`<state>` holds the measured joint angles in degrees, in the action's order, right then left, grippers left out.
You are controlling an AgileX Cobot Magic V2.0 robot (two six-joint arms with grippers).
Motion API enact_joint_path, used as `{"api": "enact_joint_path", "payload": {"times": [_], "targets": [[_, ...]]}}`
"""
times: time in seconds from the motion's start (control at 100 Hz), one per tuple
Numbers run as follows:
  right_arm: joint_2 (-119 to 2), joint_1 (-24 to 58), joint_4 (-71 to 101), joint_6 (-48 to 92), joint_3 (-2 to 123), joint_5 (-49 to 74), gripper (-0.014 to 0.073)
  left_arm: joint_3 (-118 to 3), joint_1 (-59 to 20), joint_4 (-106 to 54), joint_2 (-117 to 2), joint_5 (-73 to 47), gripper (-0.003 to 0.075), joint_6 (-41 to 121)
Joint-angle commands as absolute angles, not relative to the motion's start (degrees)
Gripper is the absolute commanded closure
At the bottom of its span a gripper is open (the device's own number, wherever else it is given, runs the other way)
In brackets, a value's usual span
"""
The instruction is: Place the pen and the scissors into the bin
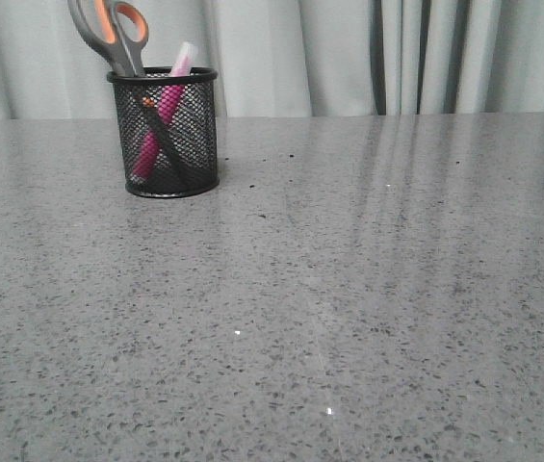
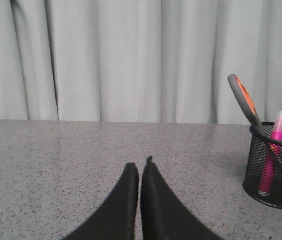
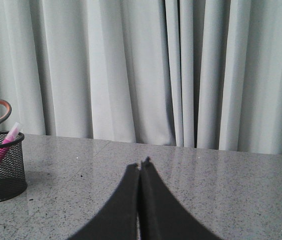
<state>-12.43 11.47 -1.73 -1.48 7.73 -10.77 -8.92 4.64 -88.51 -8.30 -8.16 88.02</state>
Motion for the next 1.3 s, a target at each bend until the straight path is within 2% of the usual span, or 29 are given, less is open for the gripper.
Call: {"api": "enact_joint_path", "payload": {"times": [0.0,0.06,0.14,0.33,0.5,0.71,0.93,0.99,1.29], "targets": [[-12.73,11.03,-1.8,-0.98,9.08,-14.83,0.0662,-10.54,4.23,-88.09,-8.76,-8.15,0.0739,87.52],[-12.73,11.03,-1.8,-0.98,9.08,-14.83,0.0662,-11.41,4.23,-82.7,-8.76,-8.15,0.0739,83.27],[-12.73,11.03,-1.8,-0.98,9.08,-14.83,0.0662,-12.66,4.23,-66.17,-8.76,-7.11,0.0739,69.3],[-12.73,11.03,-1.8,-0.98,9.08,-14.83,0.0662,-12.25,4.23,-22.03,-8.76,-1.79,0.0739,20.82],[-12.73,11.03,-1.8,-0.98,9.08,-14.83,0.0662,-9.91,3.62,-3.61,-7.73,-0.98,0.0739,4.7],[-12.73,11.03,-1.8,-0.98,9.08,-14.83,0.0662,-4.09,-2.07,0.0,-4.85,2.21,0.0739,2.66],[-12.73,11.03,-1.8,-0.98,9.08,-14.83,0.0662,2.75,-2.08,0.0,0.22,2.21,0.0739,2.22],[-12.73,11.03,-1.8,-0.98,9.08,-14.83,0.0662,2.63,-2.08,0.0,2.33,-1.23,0.0739,2.22],[-12.73,11.03,-1.8,-0.98,9.08,-14.83,0.0662,2.63,-1.97,-0.9,2.07,-0.68,0.0739,2.22]]}}
